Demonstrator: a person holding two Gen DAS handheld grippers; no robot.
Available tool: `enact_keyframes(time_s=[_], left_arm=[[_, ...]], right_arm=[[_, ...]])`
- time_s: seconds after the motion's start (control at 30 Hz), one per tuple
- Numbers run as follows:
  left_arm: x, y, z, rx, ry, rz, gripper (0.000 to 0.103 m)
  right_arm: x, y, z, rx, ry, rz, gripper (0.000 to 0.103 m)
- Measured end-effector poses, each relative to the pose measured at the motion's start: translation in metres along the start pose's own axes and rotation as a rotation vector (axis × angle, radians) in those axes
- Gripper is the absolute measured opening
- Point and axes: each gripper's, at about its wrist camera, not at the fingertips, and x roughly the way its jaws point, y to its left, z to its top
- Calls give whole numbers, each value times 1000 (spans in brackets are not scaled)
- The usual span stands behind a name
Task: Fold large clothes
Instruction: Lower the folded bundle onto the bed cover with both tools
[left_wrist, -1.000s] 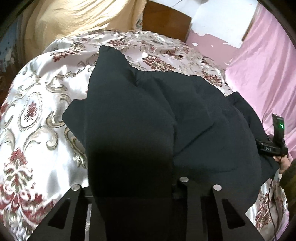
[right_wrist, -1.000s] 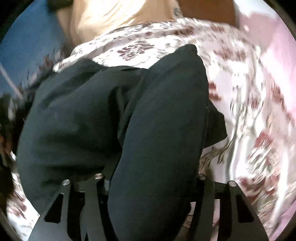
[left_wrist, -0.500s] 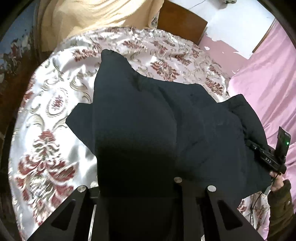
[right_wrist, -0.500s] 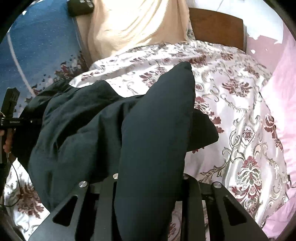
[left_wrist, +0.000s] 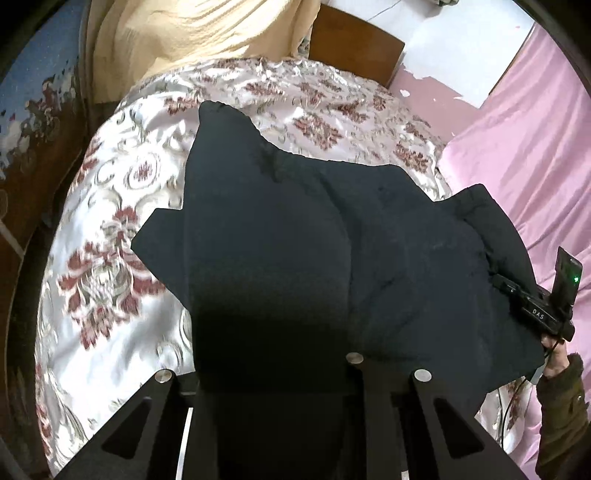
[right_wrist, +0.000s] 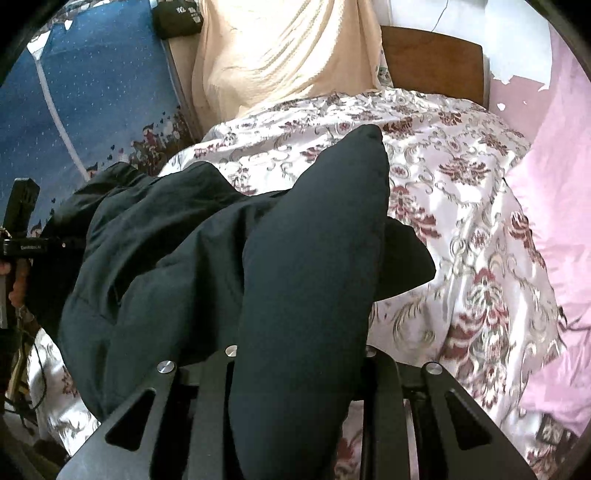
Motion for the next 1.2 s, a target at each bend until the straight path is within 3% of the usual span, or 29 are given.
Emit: enact_keyframes(time_s=[0.27,0.4,0.5,0.57,0.77,0.87,0.93,1.03,1.2], left_arm=[[43,4,-30,18,50,57,21],[48,12,-34,-15,53,51,25],[53,19,-35,-49,66,56,34],[57,22,-38,-75,81,78,45],[57,27,-45,-145,54,179,76],[51,24,-50,-140,30,226,88],[43,18,-53,-129,1,260,92],[30,8,-57,-110,-40,279,100],[7,-9,-66,-76,-113,286,103]], right_arm=[[34,-3,-44,20,93,-49,26],[41,-15,-57,73,95,-56,36],[44,-19,-59,91,107,-61,44],[44,-16,-61,83,112,-91,53],[37,-16,-67,48,102,-211,86],[28,-11,-69,32,91,-260,92],[20,-8,-71,22,71,-283,98],[5,-1,-72,6,21,-317,100],[-18,8,-78,29,-30,-312,102]])
